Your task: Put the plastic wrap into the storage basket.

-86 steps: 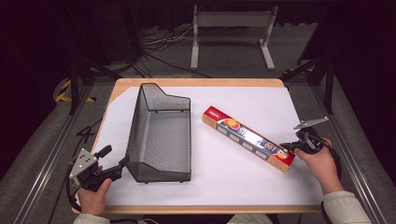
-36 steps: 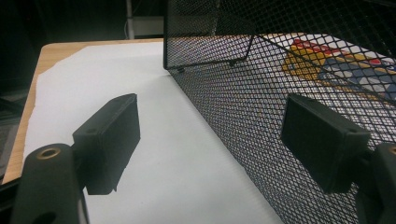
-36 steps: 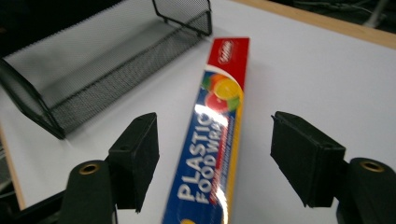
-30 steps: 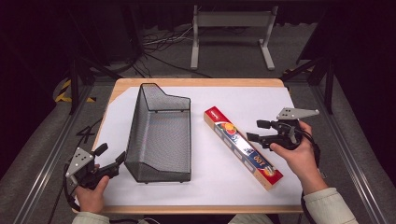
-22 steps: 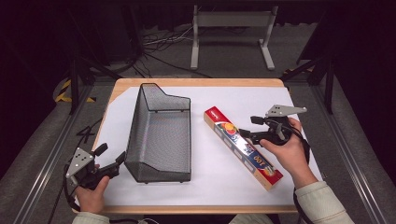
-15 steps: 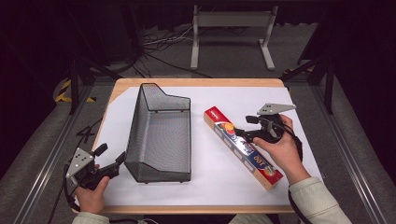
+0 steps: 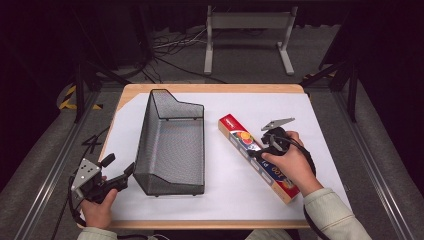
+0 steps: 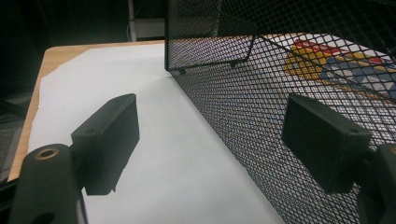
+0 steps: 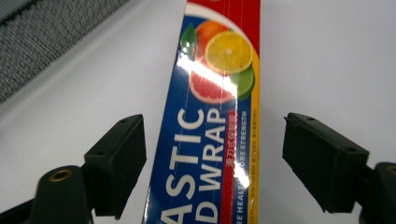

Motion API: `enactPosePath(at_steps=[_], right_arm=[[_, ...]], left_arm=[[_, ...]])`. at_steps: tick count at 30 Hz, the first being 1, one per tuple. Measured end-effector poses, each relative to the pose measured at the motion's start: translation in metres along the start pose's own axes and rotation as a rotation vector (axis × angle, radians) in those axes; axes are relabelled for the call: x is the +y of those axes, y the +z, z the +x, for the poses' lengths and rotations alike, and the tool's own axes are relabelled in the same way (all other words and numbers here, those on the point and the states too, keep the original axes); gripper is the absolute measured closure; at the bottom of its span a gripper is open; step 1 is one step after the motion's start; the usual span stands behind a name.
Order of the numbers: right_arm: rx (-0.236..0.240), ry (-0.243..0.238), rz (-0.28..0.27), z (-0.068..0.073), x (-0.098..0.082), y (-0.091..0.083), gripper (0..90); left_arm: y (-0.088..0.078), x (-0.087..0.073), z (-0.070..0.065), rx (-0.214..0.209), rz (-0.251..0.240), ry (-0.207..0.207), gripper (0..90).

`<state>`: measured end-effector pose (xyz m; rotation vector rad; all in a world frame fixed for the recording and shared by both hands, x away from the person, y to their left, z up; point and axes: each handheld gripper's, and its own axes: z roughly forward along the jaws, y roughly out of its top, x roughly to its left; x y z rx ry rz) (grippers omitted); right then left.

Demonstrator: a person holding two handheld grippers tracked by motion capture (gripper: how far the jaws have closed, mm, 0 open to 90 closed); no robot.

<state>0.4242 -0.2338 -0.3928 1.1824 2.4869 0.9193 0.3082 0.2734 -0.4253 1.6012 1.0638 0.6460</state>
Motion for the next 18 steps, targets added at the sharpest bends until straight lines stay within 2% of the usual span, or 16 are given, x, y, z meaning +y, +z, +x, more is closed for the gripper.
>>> enactPosePath(at_steps=[1,5,7,11,18], right_arm=[[0.000,0.000,0.000,0.000,0.000,0.000,21.5],[0.007,0.005,0.083,0.001,-0.003,0.008,21.5],[-0.009,0.000,0.123,0.003,-0.004,0.011,21.5],[-0.035,0.008,0.151,0.003,-0.004,0.014,22.0],[-0.041,-0.004,0.186,0.005,-0.003,0.019,24.8]], left_arm=[[0.000,0.000,0.000,0.001,-0.001,0.000,19.9],[0.001,-0.001,0.000,0.002,0.001,0.001,19.9],[0.001,0.000,0.000,0.003,0.000,-0.001,19.9],[0.001,-0.001,0.000,0.003,-0.001,-0.003,19.9],[0.001,-0.001,0.000,0.003,0.000,-0.003,19.9]])
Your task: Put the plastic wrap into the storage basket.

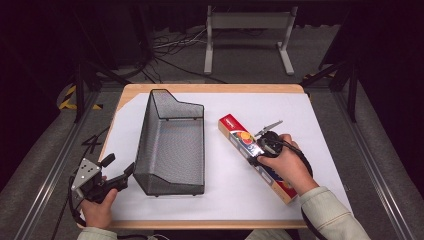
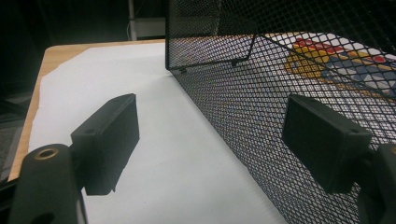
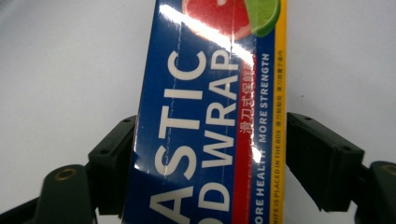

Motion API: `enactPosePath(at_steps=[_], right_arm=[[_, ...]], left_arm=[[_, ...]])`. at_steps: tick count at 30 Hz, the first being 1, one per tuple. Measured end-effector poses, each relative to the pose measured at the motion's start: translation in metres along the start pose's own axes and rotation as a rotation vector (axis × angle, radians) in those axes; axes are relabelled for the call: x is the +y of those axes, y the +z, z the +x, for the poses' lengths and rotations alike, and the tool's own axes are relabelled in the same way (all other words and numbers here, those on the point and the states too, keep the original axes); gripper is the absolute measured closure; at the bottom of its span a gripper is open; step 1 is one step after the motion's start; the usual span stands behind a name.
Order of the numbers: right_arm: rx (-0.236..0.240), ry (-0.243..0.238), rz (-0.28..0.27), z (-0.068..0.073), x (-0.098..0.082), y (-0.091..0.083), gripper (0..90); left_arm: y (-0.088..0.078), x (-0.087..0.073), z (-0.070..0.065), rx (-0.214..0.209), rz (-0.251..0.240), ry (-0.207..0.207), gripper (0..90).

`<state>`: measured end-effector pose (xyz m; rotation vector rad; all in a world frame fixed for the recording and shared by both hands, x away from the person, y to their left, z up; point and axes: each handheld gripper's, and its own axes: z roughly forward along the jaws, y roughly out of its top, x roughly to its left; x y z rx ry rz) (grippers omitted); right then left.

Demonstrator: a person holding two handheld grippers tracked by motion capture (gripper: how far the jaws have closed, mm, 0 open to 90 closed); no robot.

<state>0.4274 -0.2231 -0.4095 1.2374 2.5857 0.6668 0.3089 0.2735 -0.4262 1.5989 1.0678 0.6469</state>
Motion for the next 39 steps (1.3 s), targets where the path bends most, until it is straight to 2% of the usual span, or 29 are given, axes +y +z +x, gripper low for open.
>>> enactPosePath(at_steps=[1,4,7,14,17,19,22,29,30,31,32,33,34,36,39], right_arm=[[-0.006,0.002,0.019,0.001,0.000,0.002,27.5],[0.010,0.020,0.028,0.002,0.000,0.003,33.3],[-0.016,0.047,0.039,0.005,0.000,0.003,36.0],[-0.076,0.049,0.062,0.012,0.002,0.000,39.6],[-0.081,0.043,0.067,0.013,0.002,0.000,39.9],[-0.055,0.073,0.059,0.012,0.003,-0.003,40.1],[-0.050,0.078,0.048,0.011,0.003,-0.006,40.2],[-0.049,0.100,-0.018,0.009,0.009,-0.024,40.0],[-0.039,0.124,-0.036,0.009,0.012,-0.032,39.9],[-0.039,0.124,-0.036,0.009,0.012,-0.032,39.9],[-0.036,0.125,-0.043,0.009,0.012,-0.035,39.9],[-0.026,0.148,-0.060,0.010,0.015,-0.043,39.9],[-0.021,0.151,-0.063,0.010,0.016,-0.045,39.9],[-0.027,0.159,-0.067,0.011,0.019,-0.052,39.9],[-0.045,0.147,-0.074,0.012,0.021,-0.057,39.9]], left_arm=[[0.000,0.000,0.000,0.000,0.000,0.000,19.9],[0.000,0.000,0.000,0.000,0.002,0.000,19.9],[0.000,0.000,0.000,0.001,0.001,-0.001,19.9],[-0.001,0.000,0.001,0.003,0.000,0.000,19.9],[-0.001,0.000,0.001,0.004,0.001,0.000,19.9],[-0.001,-0.001,0.001,0.005,0.000,-0.004,19.9],[0.000,-0.001,0.002,0.005,0.000,-0.003,20.0],[0.001,0.000,0.002,0.003,-0.001,-0.007,20.0],[0.001,0.000,0.002,0.010,0.002,-0.003,20.0],[0.001,0.000,0.002,0.010,0.002,-0.003,20.0],[0.001,-0.001,0.002,0.029,0.000,-0.004,20.0],[0.001,-0.001,0.003,0.035,-0.003,-0.010,20.0],[0.002,-0.001,0.005,0.046,-0.009,-0.024,19.9],[0.002,-0.001,0.006,0.052,-0.008,-0.028,19.5],[0.003,-0.002,0.006,0.050,-0.008,-0.031,19.4]])
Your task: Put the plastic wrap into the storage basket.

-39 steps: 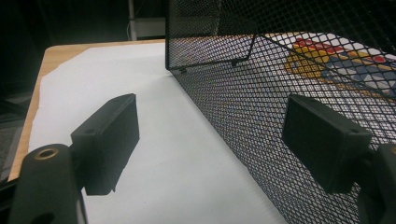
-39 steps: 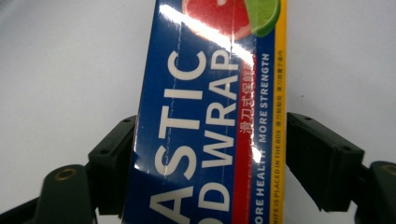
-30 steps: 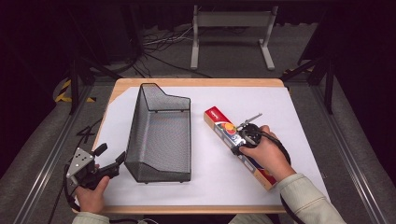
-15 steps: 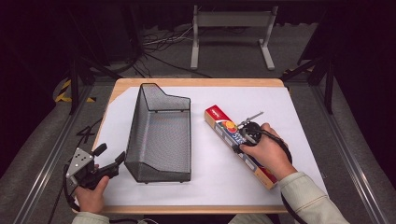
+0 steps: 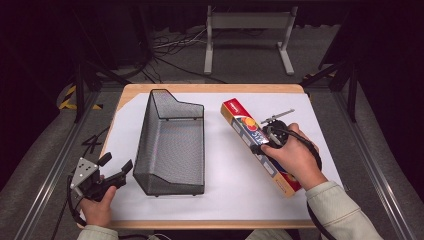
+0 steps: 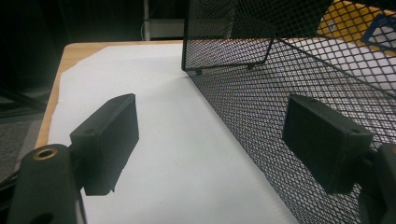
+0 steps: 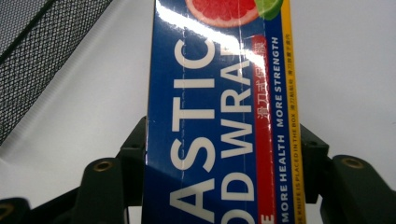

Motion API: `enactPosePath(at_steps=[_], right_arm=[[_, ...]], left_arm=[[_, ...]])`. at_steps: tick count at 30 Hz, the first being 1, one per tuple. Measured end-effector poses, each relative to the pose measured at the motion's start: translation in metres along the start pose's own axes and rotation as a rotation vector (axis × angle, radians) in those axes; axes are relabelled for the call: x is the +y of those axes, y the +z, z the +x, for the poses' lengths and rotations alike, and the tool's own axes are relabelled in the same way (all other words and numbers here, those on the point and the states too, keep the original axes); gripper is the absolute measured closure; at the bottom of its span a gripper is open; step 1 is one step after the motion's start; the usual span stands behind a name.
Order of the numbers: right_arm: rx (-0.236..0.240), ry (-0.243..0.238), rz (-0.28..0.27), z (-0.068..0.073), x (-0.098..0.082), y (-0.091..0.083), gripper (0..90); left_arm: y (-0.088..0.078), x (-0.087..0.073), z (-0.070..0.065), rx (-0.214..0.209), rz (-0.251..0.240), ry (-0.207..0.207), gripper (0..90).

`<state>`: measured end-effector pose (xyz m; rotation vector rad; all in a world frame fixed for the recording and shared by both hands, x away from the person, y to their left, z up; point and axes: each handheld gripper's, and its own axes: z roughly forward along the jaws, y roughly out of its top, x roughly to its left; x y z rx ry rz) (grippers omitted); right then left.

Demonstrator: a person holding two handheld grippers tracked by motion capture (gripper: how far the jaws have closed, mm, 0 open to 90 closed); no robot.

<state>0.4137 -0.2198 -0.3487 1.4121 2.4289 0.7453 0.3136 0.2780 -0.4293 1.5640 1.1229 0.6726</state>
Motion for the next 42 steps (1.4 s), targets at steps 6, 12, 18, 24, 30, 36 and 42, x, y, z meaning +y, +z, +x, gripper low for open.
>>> enactPosePath(at_steps=[6,12,18,24,30,36,42], right_arm=[[0.001,-0.003,-0.008,0.002,0.007,-0.014,39.8],[0.004,0.003,-0.007,0.007,0.015,-0.022,39.8],[0.028,-0.009,-0.016,0.022,0.028,-0.025,39.8],[0.059,-0.025,-0.004,0.044,0.046,-0.024,39.7],[0.069,-0.038,0.009,0.065,0.062,-0.019,39.6],[0.085,-0.070,0.022,0.085,0.071,-0.015,39.6],[0.094,-0.095,0.029,0.105,0.079,-0.011,39.5]], left_arm=[[0.002,0.000,-0.002,0.005,0.003,0.012,19.5],[0.003,0.000,-0.003,0.008,0.010,0.024,19.4],[-0.001,-0.001,-0.004,0.017,0.016,0.030,19.5],[-0.004,-0.003,-0.003,0.023,0.020,0.039,19.5],[-0.007,-0.004,-0.002,0.028,0.021,0.033,19.5],[-0.008,-0.004,-0.002,0.033,0.013,0.032,19.5],[-0.007,-0.004,-0.003,0.027,0.013,0.039,19.5]])
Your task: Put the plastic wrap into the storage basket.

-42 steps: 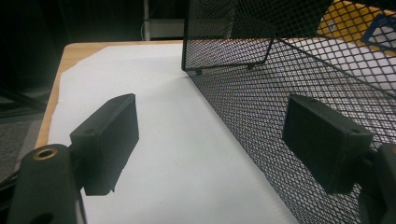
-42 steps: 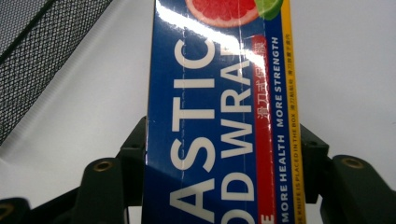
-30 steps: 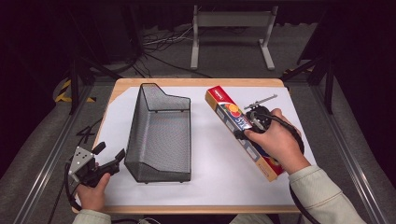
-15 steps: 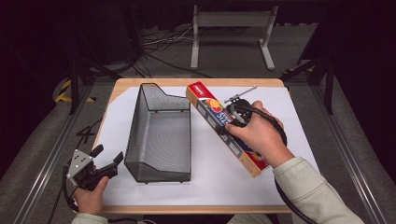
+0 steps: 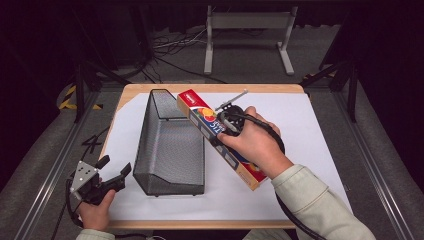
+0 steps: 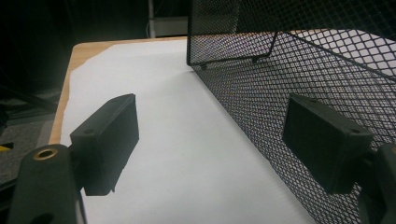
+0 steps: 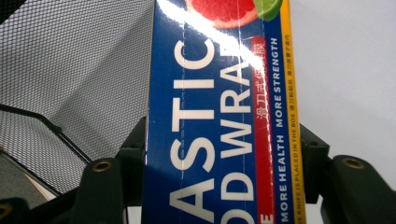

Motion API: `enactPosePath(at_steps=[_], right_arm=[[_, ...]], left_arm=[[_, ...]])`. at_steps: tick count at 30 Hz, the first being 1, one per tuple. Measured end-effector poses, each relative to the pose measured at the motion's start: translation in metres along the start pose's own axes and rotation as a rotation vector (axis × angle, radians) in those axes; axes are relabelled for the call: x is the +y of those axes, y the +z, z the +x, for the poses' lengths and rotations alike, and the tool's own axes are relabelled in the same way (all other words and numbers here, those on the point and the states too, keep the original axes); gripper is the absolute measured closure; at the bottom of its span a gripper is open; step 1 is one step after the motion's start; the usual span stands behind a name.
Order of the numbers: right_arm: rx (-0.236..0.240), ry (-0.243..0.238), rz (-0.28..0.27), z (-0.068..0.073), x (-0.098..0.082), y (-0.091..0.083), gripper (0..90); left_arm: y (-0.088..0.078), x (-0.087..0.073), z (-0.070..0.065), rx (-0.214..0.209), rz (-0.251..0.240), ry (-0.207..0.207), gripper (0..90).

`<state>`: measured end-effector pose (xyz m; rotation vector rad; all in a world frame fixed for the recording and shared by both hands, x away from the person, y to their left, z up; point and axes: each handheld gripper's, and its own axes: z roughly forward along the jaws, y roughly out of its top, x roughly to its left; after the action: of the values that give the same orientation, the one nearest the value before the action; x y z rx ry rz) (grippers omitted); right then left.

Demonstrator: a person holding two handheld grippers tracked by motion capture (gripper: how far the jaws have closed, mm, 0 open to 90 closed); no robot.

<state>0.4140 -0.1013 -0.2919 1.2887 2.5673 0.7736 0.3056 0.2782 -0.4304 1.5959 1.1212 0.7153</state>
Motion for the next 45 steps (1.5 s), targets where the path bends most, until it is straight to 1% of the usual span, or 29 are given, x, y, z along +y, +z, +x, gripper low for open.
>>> enactPosePath(at_steps=[3,5,6,9,14,16,17,19,22,23,25,27,29,31,33,36,37,38,39,40,42,44,45], right_arm=[[0.007,0.011,0.007,0.007,0.005,0.003,39.4],[0.027,0.030,0.012,0.010,0.008,0.005,39.5],[0.030,0.029,0.013,0.011,0.010,0.006,39.5],[0.020,0.025,0.018,0.016,0.013,0.010,39.5],[0.026,0.041,0.016,0.021,0.017,0.014,39.5],[0.033,0.046,0.010,0.022,0.020,0.015,39.5],[0.044,0.057,0.011,0.025,0.022,0.017,39.5],[0.046,0.058,0.012,0.026,0.023,0.018,39.5],[0.049,0.065,0.013,0.031,0.026,0.021,39.5],[0.052,0.058,0.012,0.033,0.027,0.021,39.4],[0.059,0.062,0.016,0.036,0.027,0.022,39.5],[0.060,0.064,0.016,0.036,0.027,0.023,39.5],[0.059,0.085,0.015,0.038,0.028,0.025,39.4],[0.054,0.100,0.009,0.040,0.029,0.028,39.4],[0.052,0.103,0.006,0.040,0.030,0.029,39.5],[0.027,0.106,0.002,0.046,0.028,0.036,39.4],[0.012,0.116,0.007,0.049,0.027,0.041,39.4],[0.012,0.116,0.007,0.049,0.027,0.041,39.4],[0.009,0.121,0.026,0.051,0.028,0.046,39.4],[0.012,0.127,0.031,0.051,0.028,0.048,39.4],[0.012,0.129,0.030,0.052,0.028,0.050,39.4],[0.007,0.146,0.036,0.053,0.029,0.056,39.4],[0.007,0.146,0.036,0.053,0.029,0.056,39.4]], left_arm=[[0.001,0.000,0.000,-0.002,0.005,0.000,19.5],[0.002,0.000,0.000,-0.002,0.001,0.000,19.7],[0.002,0.001,0.000,-0.004,0.000,0.001,19.7],[0.003,0.001,-0.001,-0.008,0.004,0.005,19.7],[0.003,0.001,-0.001,-0.006,0.004,0.002,19.7],[0.004,0.001,-0.001,-0.005,0.002,0.002,19.8],[0.004,0.001,-0.001,-0.004,0.001,0.000,19.8],[0.004,0.001,-0.001,-0.005,0.001,0.003,19.8],[0.003,0.001,-0.001,-0.004,0.000,0.002,19.9],[0.003,0.001,-0.001,-0.005,0.000,0.003,19.9],[0.003,0.001,-0.001,-0.005,0.004,0.001,19.9],[0.003,0.001,-0.001,-0.005,0.004,0.001,20.0],[0.004,0.002,-0.003,-0.005,0.003,0.010,20.0],[0.004,0.002,-0.003,-0.002,0.004,0.008,20.1],[0.004,0.002,-0.003,-0.006,0.010,0.008,20.1],[0.005,0.002,-0.004,-0.010,0.010,0.010,20.1],[0.005,0.002,-0.005,-0.010,0.007,0.011,20.0],[0.005,0.002,-0.005,-0.010,0.007,0.011,20.1],[0.005,0.002,-0.005,-0.010,0.007,0.014,20.1],[0.005,0.002,-0.005,-0.010,0.007,0.014,20.0],[0.004,0.002,-0.005,-0.009,0.007,0.016,20.0],[0.004,0.002,-0.004,-0.010,0.005,0.013,20.0],[0.004,0.002,-0.004,-0.010,0.005,0.013,20.1]])
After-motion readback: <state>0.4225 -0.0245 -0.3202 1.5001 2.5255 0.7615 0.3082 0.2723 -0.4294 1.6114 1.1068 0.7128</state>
